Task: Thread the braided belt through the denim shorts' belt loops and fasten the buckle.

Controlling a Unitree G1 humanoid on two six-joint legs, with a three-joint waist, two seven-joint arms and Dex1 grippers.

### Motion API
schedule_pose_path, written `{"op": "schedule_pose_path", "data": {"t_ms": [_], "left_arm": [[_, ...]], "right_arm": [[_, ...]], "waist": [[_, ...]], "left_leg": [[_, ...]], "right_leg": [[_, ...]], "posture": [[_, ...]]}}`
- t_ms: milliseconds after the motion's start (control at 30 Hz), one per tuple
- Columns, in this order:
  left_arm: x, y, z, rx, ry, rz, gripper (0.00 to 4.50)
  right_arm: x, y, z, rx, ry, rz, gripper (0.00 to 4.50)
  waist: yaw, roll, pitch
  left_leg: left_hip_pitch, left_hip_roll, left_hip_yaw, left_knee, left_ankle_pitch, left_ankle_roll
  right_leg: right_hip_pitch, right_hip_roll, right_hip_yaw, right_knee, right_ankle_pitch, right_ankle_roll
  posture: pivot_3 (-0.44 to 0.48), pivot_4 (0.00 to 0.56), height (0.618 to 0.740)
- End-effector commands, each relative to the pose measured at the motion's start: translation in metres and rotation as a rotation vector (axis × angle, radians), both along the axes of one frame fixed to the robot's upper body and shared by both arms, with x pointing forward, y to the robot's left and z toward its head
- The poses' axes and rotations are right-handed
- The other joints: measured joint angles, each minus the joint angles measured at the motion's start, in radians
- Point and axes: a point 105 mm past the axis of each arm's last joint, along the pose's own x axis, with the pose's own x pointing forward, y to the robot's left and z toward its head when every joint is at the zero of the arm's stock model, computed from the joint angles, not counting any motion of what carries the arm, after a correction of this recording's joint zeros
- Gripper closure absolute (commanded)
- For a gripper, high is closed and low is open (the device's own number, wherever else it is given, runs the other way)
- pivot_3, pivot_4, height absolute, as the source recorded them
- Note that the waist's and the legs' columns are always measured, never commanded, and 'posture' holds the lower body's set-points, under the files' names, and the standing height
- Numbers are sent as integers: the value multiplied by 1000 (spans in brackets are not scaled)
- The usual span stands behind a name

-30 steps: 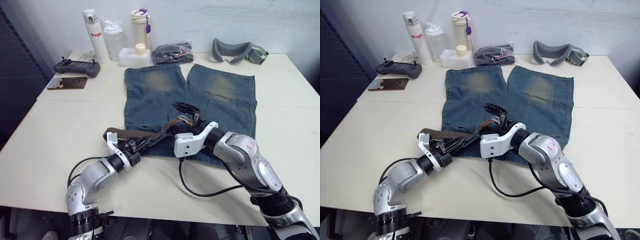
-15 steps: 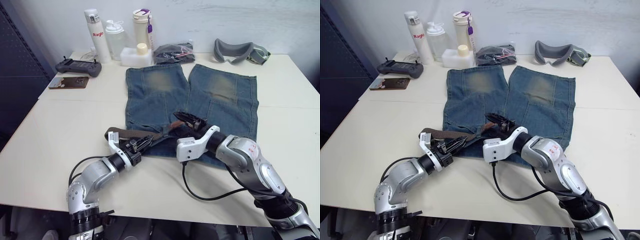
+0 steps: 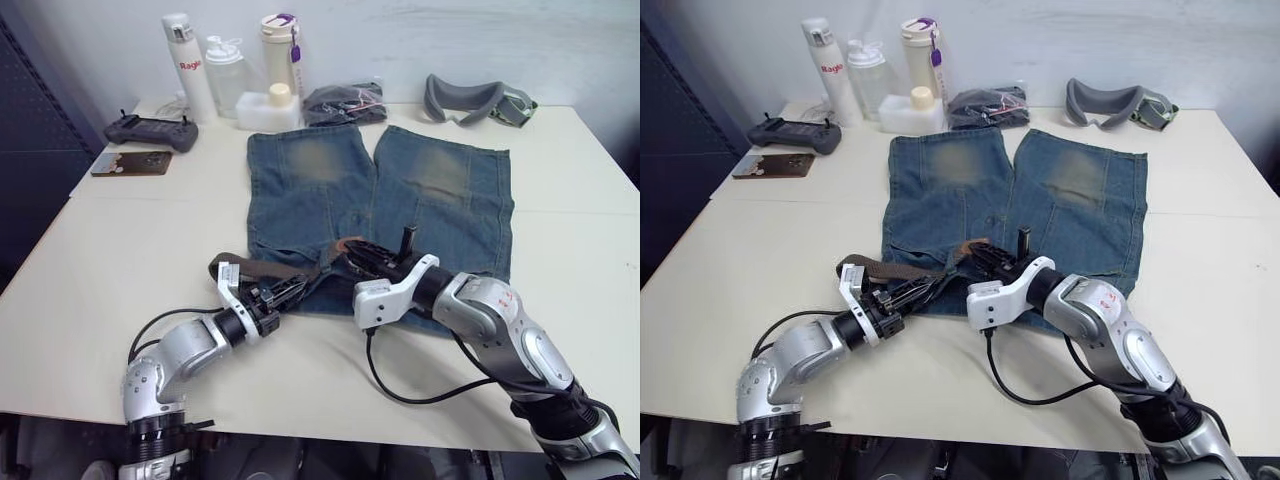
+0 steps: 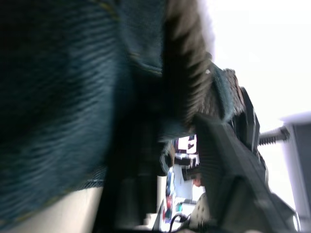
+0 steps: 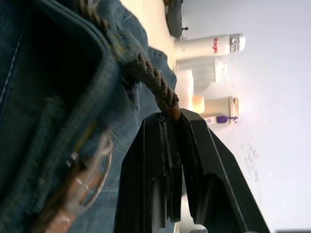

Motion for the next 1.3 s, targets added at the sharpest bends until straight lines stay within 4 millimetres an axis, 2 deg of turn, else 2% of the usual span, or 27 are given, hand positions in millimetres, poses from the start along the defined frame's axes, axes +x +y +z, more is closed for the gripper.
{"op": "schedule_pose_path", "data": {"t_ms": [33, 100, 133, 233, 367, 500, 667, 767, 833, 933, 1033, 1100, 1200, 1233, 1300], "left_arm": [[-11, 14, 19, 12, -137, -101, 1295], [-17, 26, 27, 37, -189, -155, 314], [-21, 30, 34, 38, -221, -189, 84], [-33, 42, 58, 16, -323, -293, 84], [-47, 49, 76, 25, -383, -407, 84], [-52, 54, 80, 78, -370, -449, 84], [-59, 65, 96, 100, -425, -484, 84], [-54, 78, 118, 75, -498, -463, 84], [-48, 84, 127, 69, -521, -438, 84], [-14, 91, 146, 74, -600, -303, 84], [10, 84, 151, 140, -658, -239, 84], [30, 60, 158, 215, -791, -179, 84], [39, 34, 164, 273, -950, -142, 84], [37, 25, 154, 319, -966, -183, 84], [37, 17, 134, 397, -959, -242, 84]], "right_arm": [[-1, -12, 21, 11, -74, -1, 4500], [1, -20, 23, -6, -79, -8, 4500], [2, -26, 24, -19, -82, -16, 4500], [6, -50, 28, -61, -92, -53, 4500], [7, -77, 34, -101, -97, -99, 4500], [7, -89, 34, -116, -91, -120, 4500], [7, -99, 37, -129, -93, -137, 4500], [6, -108, 42, -152, -100, -156, 4500], [6, -113, 44, -166, -101, -165, 4500], [6, -121, 45, -186, -96, -183, 4500], [5, -120, 44, -188, -91, -178, 4500], [5, -118, 43, -183, -77, -179, 4500], [5, -116, 42, -176, -70, -181, 4500], [4, -114, 42, -171, -68, -181, 4500], [3, -113, 42, -165, -64, -183, 4500]], "waist": [[-13, -2, 1], [-28, -4, 3], [-34, -4, 3], [-54, -4, 4], [-67, -2, 5], [-83, -2, 6], [-88, 0, 7], [-87, 1, 8], [-83, 1, 8], [-76, 1, 9], [-82, 1, 8], [-81, 1, 8], [-76, 0, 9], [-78, -1, 9], [-86, -1, 9]], "left_leg": [[-1, 0, 0, -2, 1, -2], [-2, 1, 0, -6, 3, -4], [-3, 2, 0, -7, 4, -6], [-3, 5, 1, -9, 5, -7], [-3, 5, 1, -9, 5, -7], [-3, 6, 2, -9, 5, -7], [-3, 13, 4, -7, 3, -7], [-3, 13, 4, -8, 4, -7], [-3, 14, 4, -7, 4, -8], [-3, 15, 4, -6, 4, -8], [-3, 15, 3, -5, 4, -7], [-3, 13, 3, -5, 4, -7], [-3, 13, 3, -5, 4, -6], [-4, 13, 3, -5, 5, -6], [-4, 14, 4, -7, 5, -7]], "right_leg": [[-3, 0, 1, 0, 0, 0], [-9, 0, 2, 0, 0, 0], [-9, 0, 1, 1, 0, 1], [-11, 0, -1, 1, -1, -1], [-11, 0, -2, 0, -4, -7], [-10, -2, -2, 0, -4, -7], [-11, -5, -12, -1, -2, -12], [-12, -5, -12, 0, -2, -12], [-12, -5, -13, 0, -2, -12], [-13, -5, -14, 0, -2, -13], [-11, -5, -16, -1, 0, -16], [-9, -4, -14, 0, 0, -16], [-10, -4, -14, 1, 1, -14], [-10, -4, -14, 1, 1, -13], [-10, -3, -14, 1, 8, -1]], "posture": [[0, 150, 627], [0, 150, 627], [0, 150, 627], [0, 150, 627], [0, 150, 627], [0, 150, 627], [0, 150, 627], [0, 150, 627], [0, 150, 627], [0, 150, 627], [0, 150, 627], [0, 150, 627], [0, 150, 627], [0, 150, 627], [0, 150, 627]]}}
